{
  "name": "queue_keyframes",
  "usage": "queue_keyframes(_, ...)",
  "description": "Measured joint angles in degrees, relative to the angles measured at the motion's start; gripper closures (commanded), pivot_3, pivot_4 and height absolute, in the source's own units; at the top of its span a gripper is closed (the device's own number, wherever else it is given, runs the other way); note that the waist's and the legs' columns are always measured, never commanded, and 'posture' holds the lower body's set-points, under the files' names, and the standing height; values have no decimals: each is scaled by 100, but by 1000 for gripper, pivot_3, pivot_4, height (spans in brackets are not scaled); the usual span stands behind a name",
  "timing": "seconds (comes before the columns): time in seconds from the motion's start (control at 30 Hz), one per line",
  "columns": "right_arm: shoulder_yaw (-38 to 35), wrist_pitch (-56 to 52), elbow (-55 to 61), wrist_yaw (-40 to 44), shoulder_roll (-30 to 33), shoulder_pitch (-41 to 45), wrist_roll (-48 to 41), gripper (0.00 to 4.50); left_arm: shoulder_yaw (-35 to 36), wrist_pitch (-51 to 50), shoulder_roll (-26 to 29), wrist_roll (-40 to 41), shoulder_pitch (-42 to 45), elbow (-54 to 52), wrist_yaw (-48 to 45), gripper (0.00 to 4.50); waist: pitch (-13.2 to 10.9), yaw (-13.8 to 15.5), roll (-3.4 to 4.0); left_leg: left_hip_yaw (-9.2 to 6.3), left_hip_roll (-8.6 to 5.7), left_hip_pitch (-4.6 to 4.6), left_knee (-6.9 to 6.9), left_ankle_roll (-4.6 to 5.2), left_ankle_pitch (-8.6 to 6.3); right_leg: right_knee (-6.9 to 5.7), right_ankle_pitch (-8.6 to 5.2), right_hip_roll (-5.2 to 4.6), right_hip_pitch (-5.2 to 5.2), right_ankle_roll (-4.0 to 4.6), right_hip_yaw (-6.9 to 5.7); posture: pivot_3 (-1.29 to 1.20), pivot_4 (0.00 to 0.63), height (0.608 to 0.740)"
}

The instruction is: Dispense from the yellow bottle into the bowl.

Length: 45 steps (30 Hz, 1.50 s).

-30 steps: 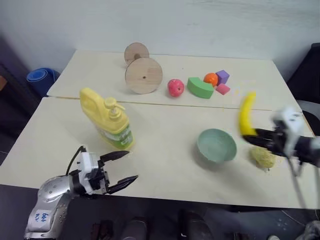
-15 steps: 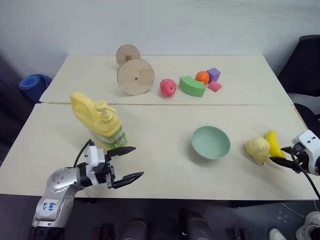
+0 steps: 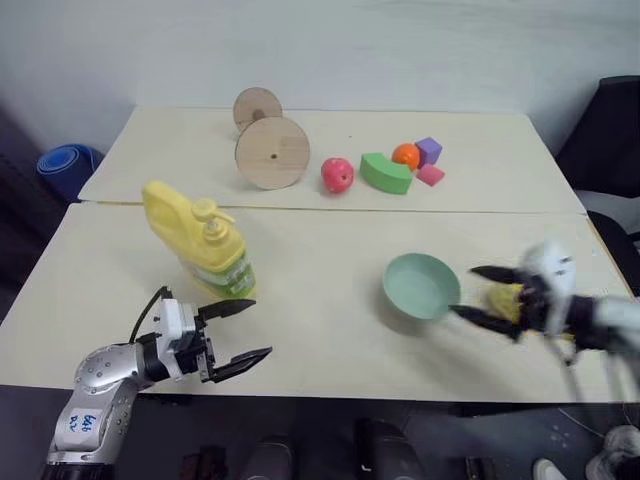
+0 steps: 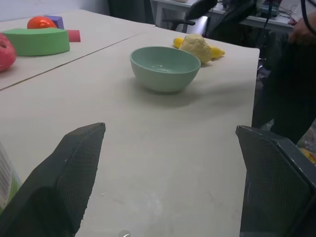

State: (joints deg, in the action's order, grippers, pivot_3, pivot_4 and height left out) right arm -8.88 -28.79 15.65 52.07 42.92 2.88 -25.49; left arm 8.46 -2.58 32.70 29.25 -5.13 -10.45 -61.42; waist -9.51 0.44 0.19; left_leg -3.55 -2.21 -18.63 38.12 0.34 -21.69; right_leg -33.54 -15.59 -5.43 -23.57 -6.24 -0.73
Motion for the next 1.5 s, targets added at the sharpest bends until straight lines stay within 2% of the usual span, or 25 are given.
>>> queue_keyframes(0.03,360,0,-22,-284,-339,3,204,28,0,4,0,-11,0,-3,17,0,-4,12,7,0,-11,-4,0,4,2,-3,0,-10,-7,0,3,0,150,740)
queue_keyframes(0.17,977,52,-204,-803,-692,313,743,28,13,11,-4,-18,-13,-33,88,0,-9,37,16,0,-25,-26,12,13,7,-1,6,-19,-20,-9,0,0,150,740)
queue_keyframes(0.27,1135,132,-458,-973,-827,513,976,657,16,12,-5,-18,-51,-59,138,0,-7,52,12,-9,-21,-27,10,11,7,1,6,-15,-19,-9,-10,0,150,740)
queue_keyframes(0.57,1379,349,-1116,-1104,-1009,915,1398,3899,307,-7,-1,10,-299,-338,412,0,-7,16,12,-13,-17,-27,10,8,9,-6,6,-11,-20,-8,-13,0,150,740)
queue_keyframes(0.63,1370,478,-1104,-1068,-996,999,1467,4463,476,-89,-1,110,-445,-477,497,0,-5,-11,8,-13,-13,-27,8,7,8,-2,6,-8,-19,-8,-14,0,150,740)
queue_keyframes(0.77,1515,606,-1012,-551,-943,1156,1409,4488,907,-653,1,786,-735,-1003,800,0,-6,-63,-4,-16,-10,-31,9,7,8,0,6,-7,-20,-8,-14,0,150,740)
queue_keyframes(0.87,1837,710,-675,209,-749,1524,1265,4488,1534,-1116,144,1548,-929,-1486,1083,0,-17,-66,3,-16,-10,-42,12,7,8,-4,6,-8,-31,-8,-14,0,150,740)
queue_keyframes(0.9,1902,764,-558,427,-686,1722,1234,4500,1746,-1237,200,1786,-938,-1618,1187,389,-17,-58,4,-18,-11,-43,13,5,10,-7,6,-8,-32,-8,-16,0,150,740)
queue_keyframes(0.97,2039,767,-359,839,-604,2211,1158,4500,2110,-1424,282,2179,-862,-1815,1430,885,-17,-52,4,-21,-11,-41,14,4,10,-6,6,-8,-29,-7,-20,0,150,740)
queue_keyframes(1.1,2799,169,-124,1573,-535,3542,1156,4500,2598,-1498,428,2554,-26,-1827,2055,2265,-16,-32,-1,-47,-13,-47,18,-7,17,-7,6,-9,-26,-2,-43,0,150,740)
queue_keyframes(1.2,3357,-630,-177,1634,-695,4367,1348,4500,2491,-1328,568,2180,798,-1473,2227,3272,-14,-25,-4,-54,-21,-58,18,-8,18,-7,7,-10,-28,-2,-51,0,150,740)
queue_keyframes(1.33,3601,-1285,-269,1430,-1227,4988,1408,4500,2133,-1061,637,1623,1641,-916,2224,4398,-12,-56,-8,-52,-23,-66,17,-11,23,-26,7,-8,-38,-3,-53,0,150,740)
queue_keyframes(1.5,3724,-1627,-318,1055,-1680,5500,1541,4500,1484,-1001,638,1239,2440,-377,2041,4453,-8,-69,-15,-52,-22,-69,11,-16,26,-33,8,-6,-51,-3,-65,0,150,740)
